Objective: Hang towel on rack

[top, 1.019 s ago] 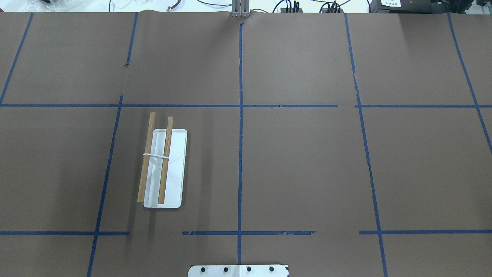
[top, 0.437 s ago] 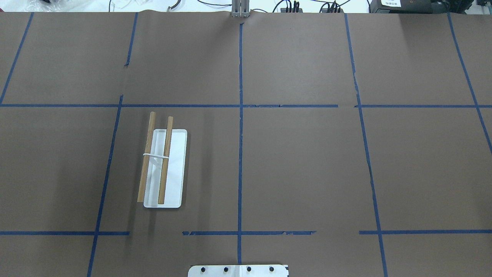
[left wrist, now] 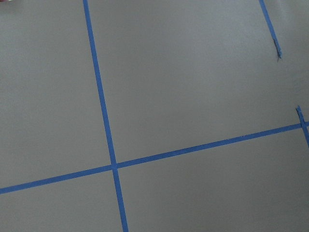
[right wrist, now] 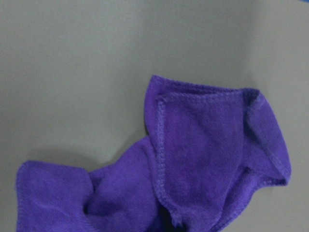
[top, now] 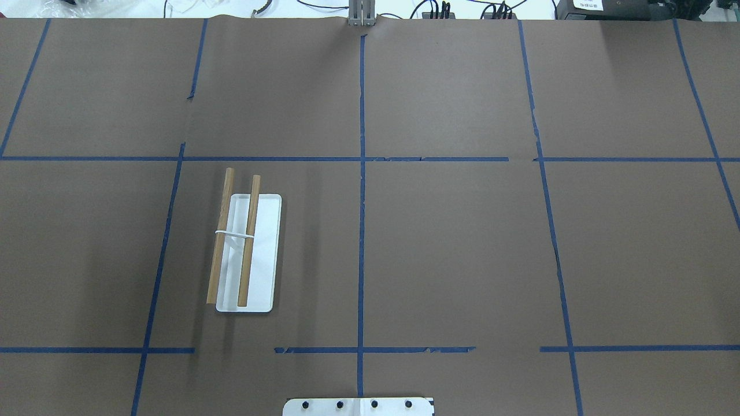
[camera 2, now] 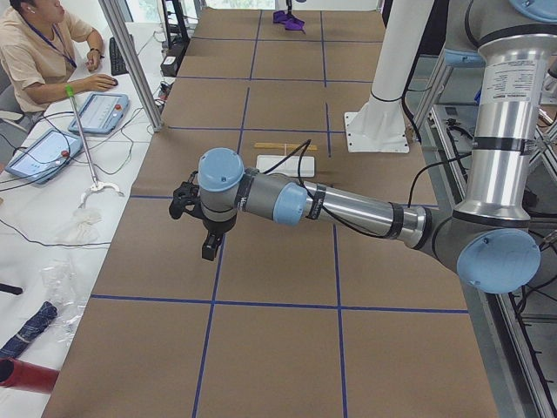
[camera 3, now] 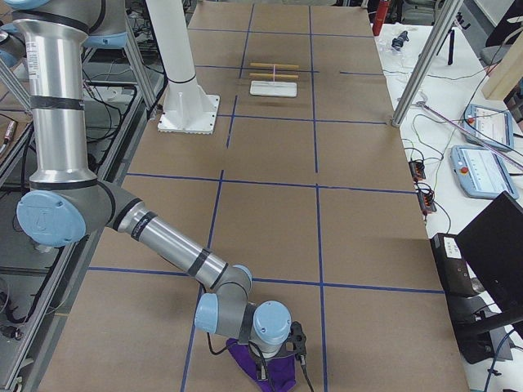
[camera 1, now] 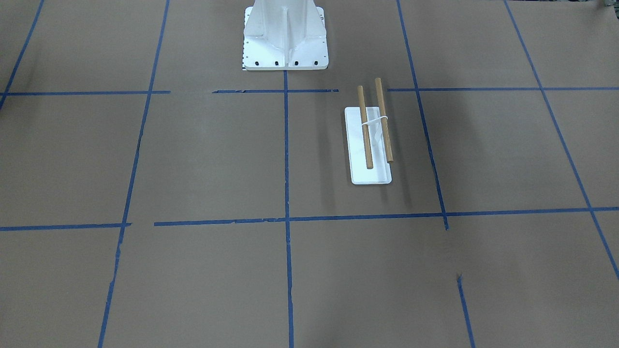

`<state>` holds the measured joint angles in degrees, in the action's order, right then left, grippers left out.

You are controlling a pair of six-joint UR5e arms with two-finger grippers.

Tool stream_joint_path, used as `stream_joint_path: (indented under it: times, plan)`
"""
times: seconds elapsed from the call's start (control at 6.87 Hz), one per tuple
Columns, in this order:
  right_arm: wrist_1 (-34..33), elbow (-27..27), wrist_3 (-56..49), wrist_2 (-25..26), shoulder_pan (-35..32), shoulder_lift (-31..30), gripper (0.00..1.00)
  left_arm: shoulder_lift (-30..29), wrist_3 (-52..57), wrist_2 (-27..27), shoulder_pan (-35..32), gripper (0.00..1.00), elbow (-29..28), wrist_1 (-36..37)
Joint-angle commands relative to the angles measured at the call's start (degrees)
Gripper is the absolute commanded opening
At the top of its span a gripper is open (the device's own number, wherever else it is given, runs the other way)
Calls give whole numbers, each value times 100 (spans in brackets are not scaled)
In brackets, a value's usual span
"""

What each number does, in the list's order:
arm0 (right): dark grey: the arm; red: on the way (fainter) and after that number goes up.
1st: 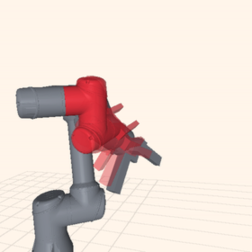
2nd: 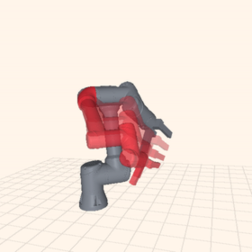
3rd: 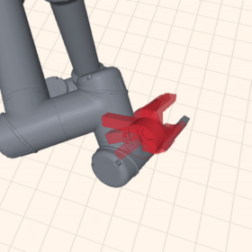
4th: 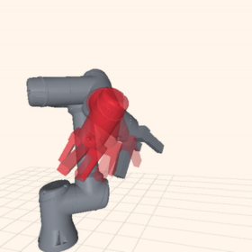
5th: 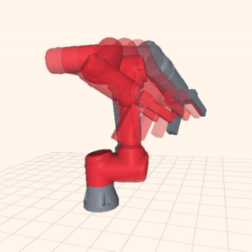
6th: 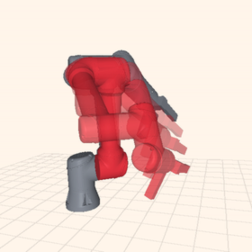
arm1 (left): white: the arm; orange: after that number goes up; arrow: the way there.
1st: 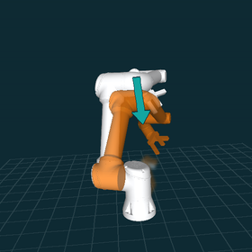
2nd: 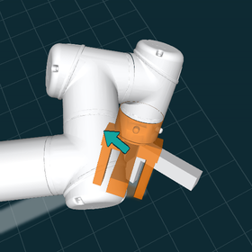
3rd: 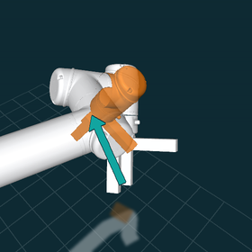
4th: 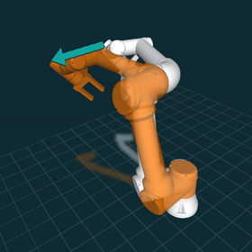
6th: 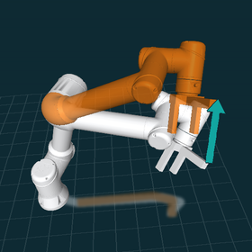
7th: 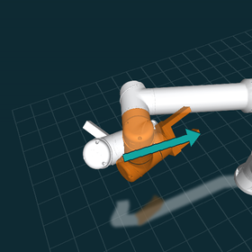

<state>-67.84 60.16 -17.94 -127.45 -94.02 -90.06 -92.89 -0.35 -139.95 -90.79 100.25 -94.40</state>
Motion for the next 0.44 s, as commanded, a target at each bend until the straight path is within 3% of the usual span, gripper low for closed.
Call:
stream_joint_path:
  times: [0.0, 0.29]
  plan:
    - [-567, 957, 1, -961, -577, -38, 0, 16, 69, 29, 0, 100, -23, 0]
    - [-2286, 3070, 367, -1254, -618, -239, 0, 60, 18, -6, 0, 100, 55, 0]
